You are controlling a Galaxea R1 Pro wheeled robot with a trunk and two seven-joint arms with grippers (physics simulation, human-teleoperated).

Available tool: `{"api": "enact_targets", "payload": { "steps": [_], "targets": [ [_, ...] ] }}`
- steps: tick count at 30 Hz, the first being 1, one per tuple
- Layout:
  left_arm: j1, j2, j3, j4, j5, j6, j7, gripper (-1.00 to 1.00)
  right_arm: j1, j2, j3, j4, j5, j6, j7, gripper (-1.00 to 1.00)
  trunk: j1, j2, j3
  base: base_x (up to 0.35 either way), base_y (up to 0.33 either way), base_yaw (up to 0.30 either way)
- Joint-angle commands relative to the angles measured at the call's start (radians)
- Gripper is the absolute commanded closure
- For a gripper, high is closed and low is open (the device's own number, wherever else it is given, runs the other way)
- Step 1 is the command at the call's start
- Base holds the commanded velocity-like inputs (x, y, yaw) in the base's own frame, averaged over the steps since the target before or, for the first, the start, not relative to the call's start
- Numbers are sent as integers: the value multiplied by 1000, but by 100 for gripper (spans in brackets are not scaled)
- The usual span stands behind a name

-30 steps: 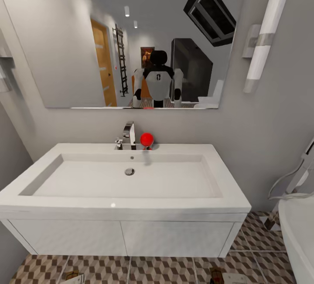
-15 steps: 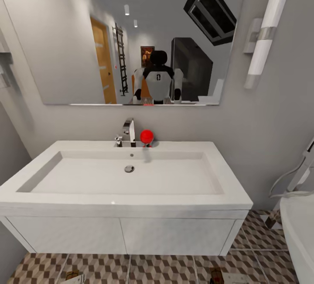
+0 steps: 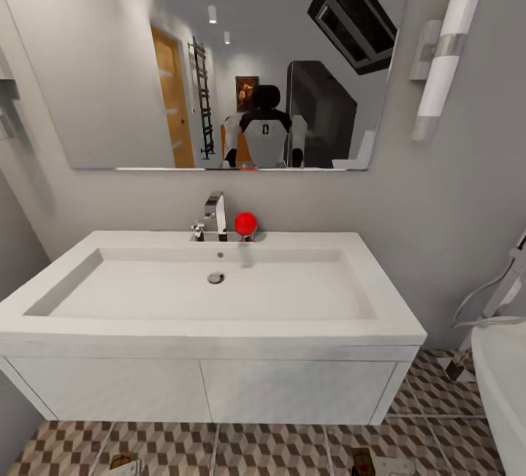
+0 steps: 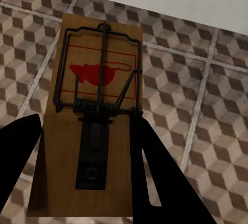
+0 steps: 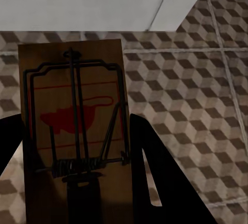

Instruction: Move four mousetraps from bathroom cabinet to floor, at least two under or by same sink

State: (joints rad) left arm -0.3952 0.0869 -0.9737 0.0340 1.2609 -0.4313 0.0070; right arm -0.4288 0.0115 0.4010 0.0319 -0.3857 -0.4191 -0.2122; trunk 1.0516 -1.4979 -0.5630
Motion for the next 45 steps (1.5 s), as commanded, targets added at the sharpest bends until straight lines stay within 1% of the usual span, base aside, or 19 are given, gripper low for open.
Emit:
{"api": "enact_targets", "payload": {
  "steps": [1,8,25,35,37,39,41,45],
  "targets": [
    [-1,0,-8,1,5,-2,1,100,-1,1,9,3,-9,-6,1,100,4,-8,-4,0,0,0],
    [-1,2,-8,1,5,-3,1,100,-1,1,7,3,-9,-6,1,100,31,-57,-26,0,0,0],
    [-1,0,-9,0,5,-4,-1,100,-1,1,13,3,-7,-8,2,100,31,-57,-26,0,0,0],
    [-1,-3,-10,-1,3,-4,1,100,-1,-1,12,3,-7,-9,3,100,69,-127,-57,0,0,0],
    [-3,-3,-12,-18,1,-3,1,100,-1,0,13,3,-7,-9,3,100,77,-141,-64,0,0,0],
    [-7,2,-12,-35,-13,-3,0,100,-1,-1,13,3,-7,-9,3,100,84,-155,-70,0,0,0],
    [-8,-1,-12,-40,-22,-3,0,100,-1,-1,13,3,-7,-9,3,100,92,-169,-76,0,0,0],
    [-8,-2,-12,-43,-29,-2,1,100,-1,-1,14,3,-7,-9,4,100,107,-197,-89,0,0,0]
  ]
}}
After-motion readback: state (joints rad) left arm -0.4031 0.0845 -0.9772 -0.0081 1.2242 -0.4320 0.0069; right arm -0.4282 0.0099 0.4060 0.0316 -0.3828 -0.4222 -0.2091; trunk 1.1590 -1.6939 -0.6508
